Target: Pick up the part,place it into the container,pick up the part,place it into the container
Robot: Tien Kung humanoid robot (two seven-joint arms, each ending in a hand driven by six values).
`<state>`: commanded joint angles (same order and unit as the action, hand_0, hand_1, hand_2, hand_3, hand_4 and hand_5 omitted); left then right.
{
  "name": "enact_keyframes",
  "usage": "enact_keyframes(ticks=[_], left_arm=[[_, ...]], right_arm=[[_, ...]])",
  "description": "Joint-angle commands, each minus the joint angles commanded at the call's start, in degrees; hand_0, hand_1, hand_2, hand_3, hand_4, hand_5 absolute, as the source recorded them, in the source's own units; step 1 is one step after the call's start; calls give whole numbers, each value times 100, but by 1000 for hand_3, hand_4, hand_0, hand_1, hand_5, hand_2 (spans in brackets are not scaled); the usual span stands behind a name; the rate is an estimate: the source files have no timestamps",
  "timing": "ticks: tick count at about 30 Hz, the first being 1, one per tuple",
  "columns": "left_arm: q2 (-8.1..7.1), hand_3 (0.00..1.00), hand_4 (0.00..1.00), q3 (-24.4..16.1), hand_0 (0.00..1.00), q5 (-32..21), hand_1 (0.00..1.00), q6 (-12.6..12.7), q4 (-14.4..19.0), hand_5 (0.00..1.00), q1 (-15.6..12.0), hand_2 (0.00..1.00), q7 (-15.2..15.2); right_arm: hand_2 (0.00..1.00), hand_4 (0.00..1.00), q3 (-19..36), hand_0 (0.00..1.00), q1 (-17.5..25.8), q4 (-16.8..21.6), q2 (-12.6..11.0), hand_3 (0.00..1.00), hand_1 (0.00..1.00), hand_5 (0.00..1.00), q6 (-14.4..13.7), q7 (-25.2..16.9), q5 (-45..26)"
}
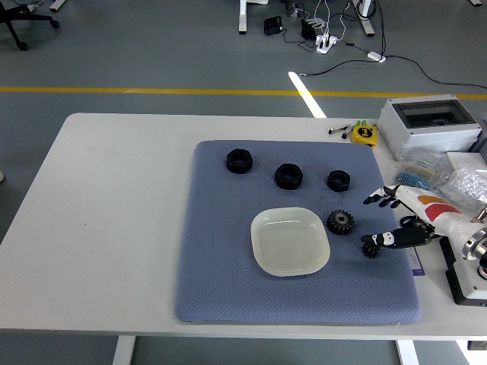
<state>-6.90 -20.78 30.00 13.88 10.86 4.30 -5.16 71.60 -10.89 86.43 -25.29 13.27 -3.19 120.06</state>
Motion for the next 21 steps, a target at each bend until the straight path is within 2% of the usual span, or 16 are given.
enact_keyframes(ticks=[1,2,5,8,9,20,21], left_arm=[[0,585,683,3,716,-6,638,0,0,637,2,686,1],[0,585,683,6,715,-10,636,1,0,637,3,687,2],[-1,585,683,27,715,-45,636,3,0,637,8,687,10],[-1,585,683,43,715,-62,636,6,1,637,15,687,14],[-3,585,683,48,715,-72,635,6,1,637,16,687,17],[-5,585,684,37,715,-45,635,6,1,637,27,687,11],[-5,587,683,37,715,-47,633,7,2,636,26,687,12]], right_arm=[[714,998,-22,613,-13,-10,-5,669,651,376,9,-2,149],[713,998,-37,558,-23,-18,-8,650,641,320,18,-5,298],[713,998,-138,558,-93,-86,-15,650,641,320,123,-41,959],[713,998,-218,558,-130,-126,-16,650,641,320,192,-55,994],[708,998,-254,494,-139,-136,-16,626,621,270,203,-56,994],[699,996,-512,474,-254,-294,88,623,614,261,163,-48,994],[682,970,-525,456,-265,-328,101,617,599,228,152,-45,994]])
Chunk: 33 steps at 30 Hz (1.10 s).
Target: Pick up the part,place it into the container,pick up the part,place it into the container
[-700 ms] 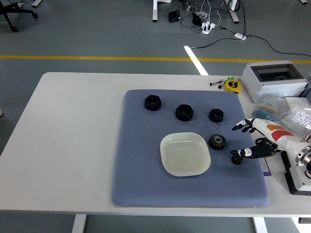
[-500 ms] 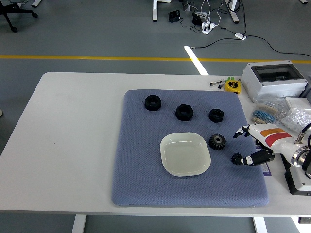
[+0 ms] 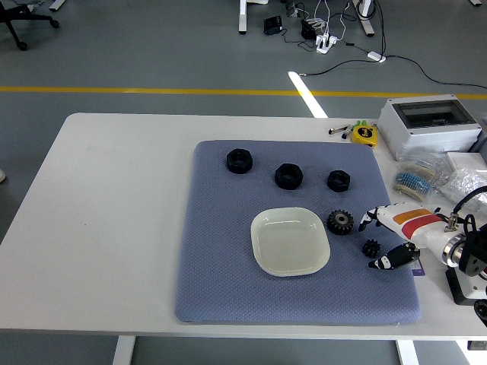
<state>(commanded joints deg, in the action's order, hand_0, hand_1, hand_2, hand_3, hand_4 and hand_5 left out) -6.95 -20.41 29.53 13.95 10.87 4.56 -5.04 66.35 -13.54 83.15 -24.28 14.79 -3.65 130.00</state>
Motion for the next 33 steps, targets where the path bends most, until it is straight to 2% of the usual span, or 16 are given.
enact_keyframes(ticks=[5,6,11,12,17,18,23,24,29,30,33], left_arm=[[-2,587,683,2,715,-1,633,0,2,636,4,687,-1],[-1,586,684,2,715,-3,632,1,2,638,3,688,-2],[-3,586,684,2,715,-1,632,-2,4,638,6,688,-4],[-3,586,686,-3,715,9,631,-3,4,641,7,688,-7],[-1,586,686,-7,715,14,631,-3,5,641,7,688,-9],[-1,586,686,-11,715,22,629,-4,5,641,8,688,-10],[0,586,686,-15,715,33,629,-6,5,641,12,688,-12],[1,586,685,-16,715,35,628,-6,6,640,13,688,-12],[0,586,685,-17,715,38,628,-6,7,640,18,688,-13],[-1,586,685,-14,715,38,627,-7,8,640,19,687,-13],[-1,586,685,-14,715,37,627,-8,8,640,21,687,-12]], right_arm=[[682,970,-53,456,-39,-148,45,617,599,228,-1,33,-3],[653,918,-65,415,-52,-189,54,600,582,213,1,41,-24],[653,918,-68,415,-65,-290,67,600,582,213,23,66,-70],[607,829,-72,394,-67,-308,67,569,526,167,25,66,-85],[607,829,-66,394,-48,-357,75,569,526,167,3,72,-149],[544,724,-67,408,-47,-358,74,521,477,116,-11,76,-161],[544,724,-72,408,-48,-396,79,521,477,116,-48,79,-205],[513,655,-71,472,-47,-402,79,509,452,81,-47,78,-209],[513,655,-69,472,-49,-402,63,509,452,81,-54,44,-235],[490,610,-68,465,-50,-401,63,501,436,67,-53,40,-236],[490,610,-74,465,-57,-395,63,501,436,67,-47,30,-262]])
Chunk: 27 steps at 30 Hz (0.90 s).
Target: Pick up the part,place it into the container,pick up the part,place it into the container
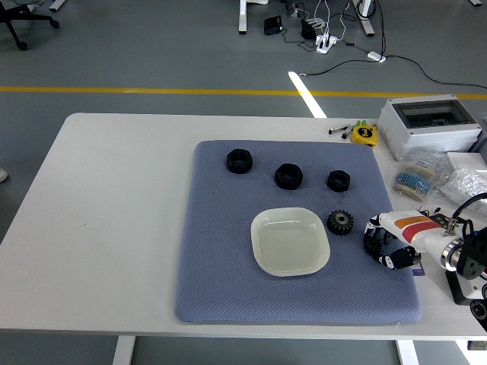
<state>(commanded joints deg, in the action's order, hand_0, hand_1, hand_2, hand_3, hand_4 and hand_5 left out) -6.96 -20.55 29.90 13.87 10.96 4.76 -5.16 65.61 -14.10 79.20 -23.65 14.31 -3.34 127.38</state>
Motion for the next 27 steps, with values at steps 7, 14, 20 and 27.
enact_keyframes(ticks=[7,14,20,27], left_arm=[[0,586,685,7,715,-6,627,0,1,640,5,688,4],[-1,585,684,11,715,-14,627,3,0,640,-1,688,7],[-7,586,684,4,714,-6,626,7,-2,640,-10,688,4],[-12,585,683,-39,715,52,625,6,-1,639,-26,686,-17]], right_arm=[[467,640,12,409,17,19,-15,503,420,18,7,-5,-139],[445,713,72,326,24,173,-47,503,404,2,-44,0,-274],[438,713,19,320,-45,455,-65,495,392,2,-81,33,-288],[437,693,-428,324,-389,821,-25,497,393,2,-171,74,-440]])
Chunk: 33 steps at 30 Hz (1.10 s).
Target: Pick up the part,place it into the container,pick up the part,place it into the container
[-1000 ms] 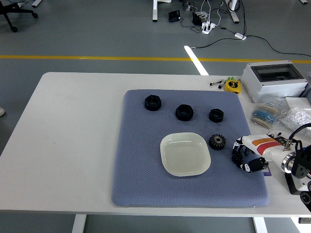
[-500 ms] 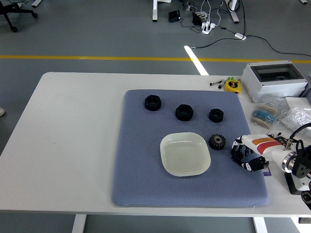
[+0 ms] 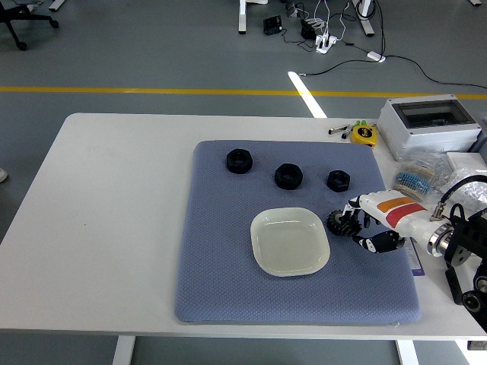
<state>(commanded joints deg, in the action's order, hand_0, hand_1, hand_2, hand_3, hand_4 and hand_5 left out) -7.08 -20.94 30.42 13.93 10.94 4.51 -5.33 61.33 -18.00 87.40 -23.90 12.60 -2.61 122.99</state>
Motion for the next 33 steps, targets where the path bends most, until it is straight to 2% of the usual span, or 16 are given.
enact_keyframes(ticks=[5,6,11,12,17,18,27,33], left_arm=[[-4,585,683,-30,715,49,625,-5,3,639,-13,686,-17],[-5,585,683,-31,714,48,625,-5,4,640,-15,687,-17],[-14,585,683,-33,714,59,625,-3,7,640,-15,687,-20],[-17,584,683,-36,713,64,621,-2,7,639,-15,686,-22],[-27,584,683,-51,713,94,621,-3,7,639,-8,686,-30],[-28,585,685,-44,713,85,618,-3,8,641,-6,686,-28],[-30,585,683,16,711,-14,616,11,3,639,8,686,-2],[-32,586,684,33,710,-27,613,13,6,638,18,685,-3]], right_arm=[[437,693,-561,324,-446,62,10,497,393,2,-40,5,-193],[481,655,-674,442,-528,59,19,501,438,118,-52,3,-230],[481,655,-1074,442,-873,-20,134,501,438,118,-36,19,-366],[605,820,-1136,528,-940,-36,162,582,536,262,0,33,-388],[605,820,-1356,528,-1179,-107,231,582,536,262,127,-14,-291],[797,998,-1378,658,-1206,-118,234,951,672,330,140,-40,-258],[828,998,-1389,688,-1223,-240,226,985,694,354,82,-102,-151],[815,998,-1231,681,-1225,-413,137,975,690,349,-192,-108,-205]])
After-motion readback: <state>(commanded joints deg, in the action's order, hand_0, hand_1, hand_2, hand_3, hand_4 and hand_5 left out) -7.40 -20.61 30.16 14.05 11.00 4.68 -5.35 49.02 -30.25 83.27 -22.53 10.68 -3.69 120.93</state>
